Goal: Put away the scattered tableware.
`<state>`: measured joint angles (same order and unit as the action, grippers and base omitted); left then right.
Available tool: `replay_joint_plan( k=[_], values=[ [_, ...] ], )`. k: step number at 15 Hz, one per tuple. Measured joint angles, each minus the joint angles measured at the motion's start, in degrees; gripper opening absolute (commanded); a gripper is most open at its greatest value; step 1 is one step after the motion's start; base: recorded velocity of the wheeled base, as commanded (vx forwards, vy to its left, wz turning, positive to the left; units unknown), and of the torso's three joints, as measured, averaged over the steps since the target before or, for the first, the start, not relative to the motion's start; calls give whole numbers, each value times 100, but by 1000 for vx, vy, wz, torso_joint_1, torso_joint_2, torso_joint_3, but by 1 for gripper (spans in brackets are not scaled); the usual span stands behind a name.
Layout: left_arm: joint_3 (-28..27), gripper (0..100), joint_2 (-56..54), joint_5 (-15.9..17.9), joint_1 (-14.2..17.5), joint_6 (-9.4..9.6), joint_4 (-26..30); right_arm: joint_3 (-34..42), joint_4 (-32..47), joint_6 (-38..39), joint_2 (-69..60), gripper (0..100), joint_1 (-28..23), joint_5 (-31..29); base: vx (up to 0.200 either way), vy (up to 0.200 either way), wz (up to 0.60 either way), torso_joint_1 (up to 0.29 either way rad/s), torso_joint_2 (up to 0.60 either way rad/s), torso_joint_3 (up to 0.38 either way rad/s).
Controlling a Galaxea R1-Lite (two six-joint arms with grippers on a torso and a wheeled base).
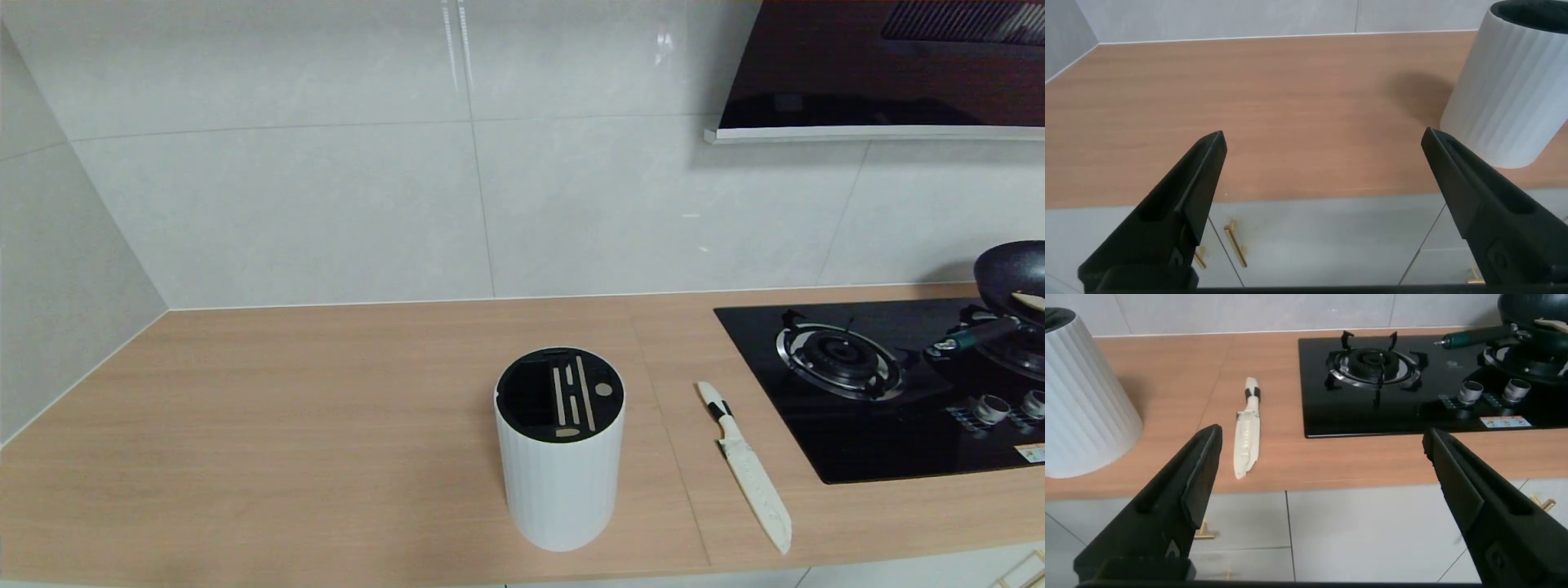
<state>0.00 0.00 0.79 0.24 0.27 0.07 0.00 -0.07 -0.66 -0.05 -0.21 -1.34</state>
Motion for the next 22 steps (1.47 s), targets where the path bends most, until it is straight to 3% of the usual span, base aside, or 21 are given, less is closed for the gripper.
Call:
replay_joint_plan(
  k=[6,10,13,16,22],
  values=[
    [0,100,0,0,0,0,2,-809,29,66,616,100,152,196,0,0,0,0,0,0],
    [0,100,0,0,0,0,2,-1375,2,66,2471,100,334,276,0,0,0,0,0,0],
    [0,100,0,0,0,-2,2,-1874,-169,63,4315,100,780,251,0,0,0,0,0,0],
    [0,100,0,-1,0,0,2,-2256,-1024,66,6226,100,1151,210,0,0,0,0,0,0],
    [0,100,0,0,0,0,2,-2645,-3493,30,9410,100,1591,4,0,0,0,0,0,0]
  ],
)
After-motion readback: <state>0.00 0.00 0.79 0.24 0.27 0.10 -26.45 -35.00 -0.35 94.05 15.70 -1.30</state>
